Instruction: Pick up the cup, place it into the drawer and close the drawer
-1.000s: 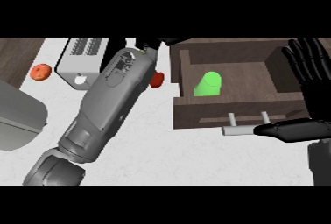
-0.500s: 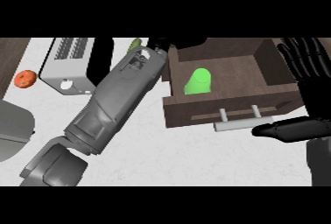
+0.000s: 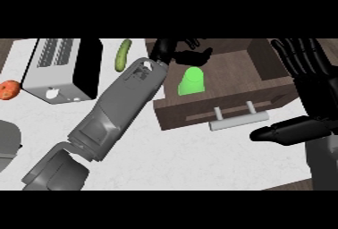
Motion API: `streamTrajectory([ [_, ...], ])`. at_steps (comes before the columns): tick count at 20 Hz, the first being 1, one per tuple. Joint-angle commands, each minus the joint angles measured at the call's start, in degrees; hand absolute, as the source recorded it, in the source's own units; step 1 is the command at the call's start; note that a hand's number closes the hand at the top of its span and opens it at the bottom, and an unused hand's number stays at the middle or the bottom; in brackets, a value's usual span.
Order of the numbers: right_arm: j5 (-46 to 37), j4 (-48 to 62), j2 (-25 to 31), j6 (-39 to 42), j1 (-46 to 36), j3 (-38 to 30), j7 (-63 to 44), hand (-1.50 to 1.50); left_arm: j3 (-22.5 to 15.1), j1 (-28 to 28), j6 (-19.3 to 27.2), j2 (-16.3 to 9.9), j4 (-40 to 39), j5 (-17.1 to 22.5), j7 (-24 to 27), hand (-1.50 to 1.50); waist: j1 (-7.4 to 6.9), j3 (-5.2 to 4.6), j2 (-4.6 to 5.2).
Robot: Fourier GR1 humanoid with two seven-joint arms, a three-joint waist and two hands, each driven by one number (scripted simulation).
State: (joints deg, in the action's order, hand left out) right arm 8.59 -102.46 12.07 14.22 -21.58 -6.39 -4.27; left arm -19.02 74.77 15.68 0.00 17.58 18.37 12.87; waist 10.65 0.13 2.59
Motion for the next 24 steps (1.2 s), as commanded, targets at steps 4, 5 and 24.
streamTrajectory([
  [4, 5.7, 0.6, -1.8, 5.9, -1.2, 4.2, -0.2, -1.5, 1.4, -3.6, -0.4, 0.0, 2.7, 7.4, 6.2, -1.5, 1.77, -0.09, 0.84],
  [5, 7.3, 0.4, -2.2, 7.2, -1.5, 5.2, -0.8, 1.5, 2.0, -2.4, -1.5, 0.0, 4.0, 9.2, 5.6, -1.5, 1.61, -0.11, 0.46],
  [24, -20.0, 0.7, 10.7, 16.4, 6.2, 20.9, -2.9, -1.5, 5.6, -2.4, 1.5, 0.0, 3.8, 20.0, 16.9, -1.5, -7.6, -0.07, -1.72],
])
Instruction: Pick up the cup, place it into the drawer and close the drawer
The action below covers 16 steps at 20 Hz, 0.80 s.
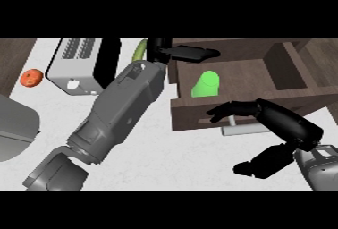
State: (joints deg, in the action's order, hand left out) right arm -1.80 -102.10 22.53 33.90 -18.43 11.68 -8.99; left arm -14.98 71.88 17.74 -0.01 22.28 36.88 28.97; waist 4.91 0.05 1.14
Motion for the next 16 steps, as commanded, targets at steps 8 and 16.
streamTrajectory([
  [8, -24.2, 25.7, -2.6, -10.6, -0.5, 9.6, 14.0, -1.5, 1.9, -7.9, -5.2, -0.1, 3.1, 1.0, 4.8, -1.5, -6.49, 0.03, -0.58],
  [16, -28.8, 54.9, -7.6, -18.9, -15.1, 5.3, 22.6, 1.5, 1.6, -14.4, -8.6, -5.0, 11.1, 1.4, 1.9, -1.5, -9.85, 0.11, -0.48],
])
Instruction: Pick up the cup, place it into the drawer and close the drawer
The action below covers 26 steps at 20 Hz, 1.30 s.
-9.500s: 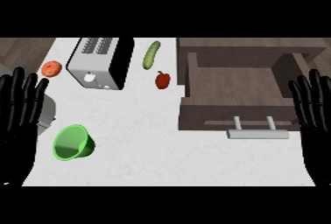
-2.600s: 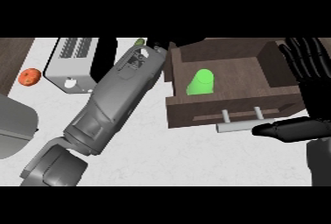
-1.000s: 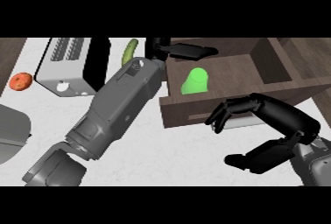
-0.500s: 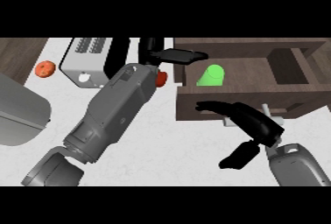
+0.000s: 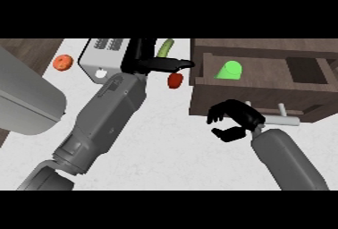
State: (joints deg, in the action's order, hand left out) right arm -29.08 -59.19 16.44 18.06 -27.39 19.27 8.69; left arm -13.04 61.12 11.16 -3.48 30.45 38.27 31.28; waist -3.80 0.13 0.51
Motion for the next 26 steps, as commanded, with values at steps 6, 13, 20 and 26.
streamTrajectory([
  [6, 1.1, 22.8, 1.0, -8.6, -14.4, -10.5, 12.3, 1.5, -0.6, -6.7, -4.8, -3.4, 7.3, 0.6, -1.4, -1.5, -3.74, 0.16, 0.66],
  [13, 4.5, 30.3, 6.0, -9.8, -24.2, -17.9, 12.7, 1.5, -1.1, -10.7, -7.3, -5.6, 10.0, 1.0, -2.8, -1.5, -5.94, 0.18, 1.42],
  [20, 7.2, 30.6, 8.2, -7.2, -26.4, -20.2, 10.9, 1.5, -1.3, -12.3, -10.0, -8.0, 11.4, 0.8, -2.6, -1.5, -7.68, 0.11, 2.18],
  [26, 9.3, 28.6, 9.8, -4.7, -26.1, -21.3, 11.4, 1.5, -1.4, -12.9, -11.3, -8.8, 12.2, 1.1, -4.0, -1.5, -8.5, 0.13, 2.32],
])
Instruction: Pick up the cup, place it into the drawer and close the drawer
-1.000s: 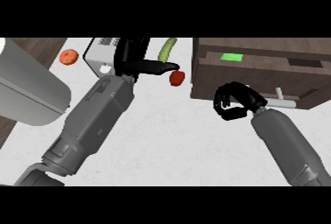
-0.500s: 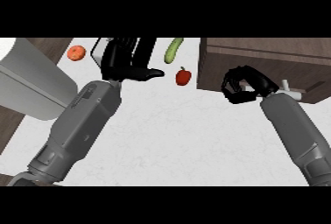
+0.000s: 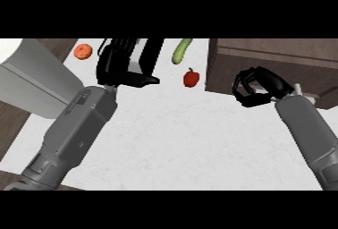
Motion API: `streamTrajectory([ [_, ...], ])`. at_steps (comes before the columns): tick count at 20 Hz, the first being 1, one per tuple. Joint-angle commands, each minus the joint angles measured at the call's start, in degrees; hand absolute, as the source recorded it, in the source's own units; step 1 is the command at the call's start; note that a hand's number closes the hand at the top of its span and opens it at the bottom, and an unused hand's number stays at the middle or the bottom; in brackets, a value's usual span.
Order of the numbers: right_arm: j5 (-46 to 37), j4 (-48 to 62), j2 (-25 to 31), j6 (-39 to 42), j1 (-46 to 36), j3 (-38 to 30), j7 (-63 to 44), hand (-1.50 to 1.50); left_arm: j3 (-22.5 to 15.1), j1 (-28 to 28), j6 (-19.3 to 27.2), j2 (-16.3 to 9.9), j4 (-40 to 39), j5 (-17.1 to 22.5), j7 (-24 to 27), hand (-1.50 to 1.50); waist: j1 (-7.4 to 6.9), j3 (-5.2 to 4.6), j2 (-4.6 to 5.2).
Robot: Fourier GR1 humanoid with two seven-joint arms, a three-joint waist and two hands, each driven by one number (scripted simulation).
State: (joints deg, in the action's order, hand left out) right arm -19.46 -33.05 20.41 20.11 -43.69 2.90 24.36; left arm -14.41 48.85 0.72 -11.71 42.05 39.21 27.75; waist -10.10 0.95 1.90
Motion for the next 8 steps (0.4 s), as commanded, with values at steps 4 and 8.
streamTrajectory([
  [4, 0.9, 1.1, 7.5, -4.4, -9.4, -5.5, -4.5, 1.5, 0.0, -1.2, -2.3, -1.3, 1.8, 0.4, -0.2, -1.5, -2.81, -0.77, 0.62],
  [8, 1.4, 0.0, 8.1, -2.6, -8.9, -5.3, -4.7, 1.5, -0.6, -2.1, -2.5, -0.4, 2.0, 0.3, -0.3, -1.5, -3.1, -0.78, 0.98],
])
